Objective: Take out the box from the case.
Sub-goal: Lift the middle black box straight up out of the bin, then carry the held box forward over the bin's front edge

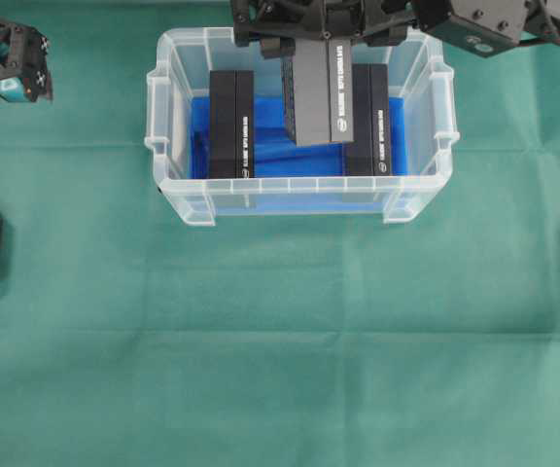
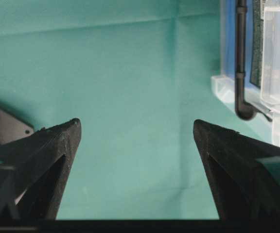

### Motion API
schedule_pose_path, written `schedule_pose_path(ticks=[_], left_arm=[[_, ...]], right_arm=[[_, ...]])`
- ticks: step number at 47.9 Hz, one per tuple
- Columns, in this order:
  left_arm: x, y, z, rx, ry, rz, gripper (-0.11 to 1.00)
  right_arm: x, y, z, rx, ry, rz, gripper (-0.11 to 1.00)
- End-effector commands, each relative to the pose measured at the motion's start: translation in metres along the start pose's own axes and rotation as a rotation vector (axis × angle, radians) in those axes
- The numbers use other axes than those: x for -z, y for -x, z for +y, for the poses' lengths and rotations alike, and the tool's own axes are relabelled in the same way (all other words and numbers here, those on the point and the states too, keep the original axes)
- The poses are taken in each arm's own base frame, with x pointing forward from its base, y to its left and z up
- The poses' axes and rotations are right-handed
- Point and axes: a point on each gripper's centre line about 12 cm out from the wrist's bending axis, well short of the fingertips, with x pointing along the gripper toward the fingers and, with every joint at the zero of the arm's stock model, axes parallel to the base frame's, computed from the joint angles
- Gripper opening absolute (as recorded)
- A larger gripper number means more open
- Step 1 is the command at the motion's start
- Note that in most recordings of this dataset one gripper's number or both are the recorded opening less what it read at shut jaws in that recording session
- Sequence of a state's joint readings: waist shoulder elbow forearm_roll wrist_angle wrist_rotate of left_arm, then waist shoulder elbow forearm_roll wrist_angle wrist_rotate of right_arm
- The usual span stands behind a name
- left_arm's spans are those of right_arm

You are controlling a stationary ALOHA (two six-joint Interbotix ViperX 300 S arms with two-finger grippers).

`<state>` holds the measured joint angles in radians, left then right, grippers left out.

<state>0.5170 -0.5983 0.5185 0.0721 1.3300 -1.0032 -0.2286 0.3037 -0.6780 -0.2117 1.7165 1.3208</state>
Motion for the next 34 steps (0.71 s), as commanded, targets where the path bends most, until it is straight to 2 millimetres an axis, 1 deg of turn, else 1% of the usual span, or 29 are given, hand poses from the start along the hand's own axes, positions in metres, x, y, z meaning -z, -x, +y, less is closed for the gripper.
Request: schedule_pose_path(ticks=[1,10,20,30,34], left_arm=[[-0.002,0.004,0.000,0.014,0.005,-0.015,0.96],[-0.002,0.005,0.000,0.015,0.005,-0.015,0.96],[-0.002,0.005,0.000,0.017,0.003,-0.016,0.96],[-0.002,0.005,0.000,0.015,0.006,-0.015,0.96],[-0.002,0.005,0.000,0.016,0.008,-0.015,0.96]], right_arm=[[-0.001,0.040,-0.009,-0.087,-0.009,-0.022,0.68],[0.010,0.042,-0.009,-0.070,0.004,-0.010,0.68],[0.032,0.046,-0.006,-0.069,0.013,0.000,0.68],[0.064,0.052,-0.003,-0.067,0.030,0.013,0.68],[0.081,0.054,-0.001,-0.073,0.044,0.022,0.68]])
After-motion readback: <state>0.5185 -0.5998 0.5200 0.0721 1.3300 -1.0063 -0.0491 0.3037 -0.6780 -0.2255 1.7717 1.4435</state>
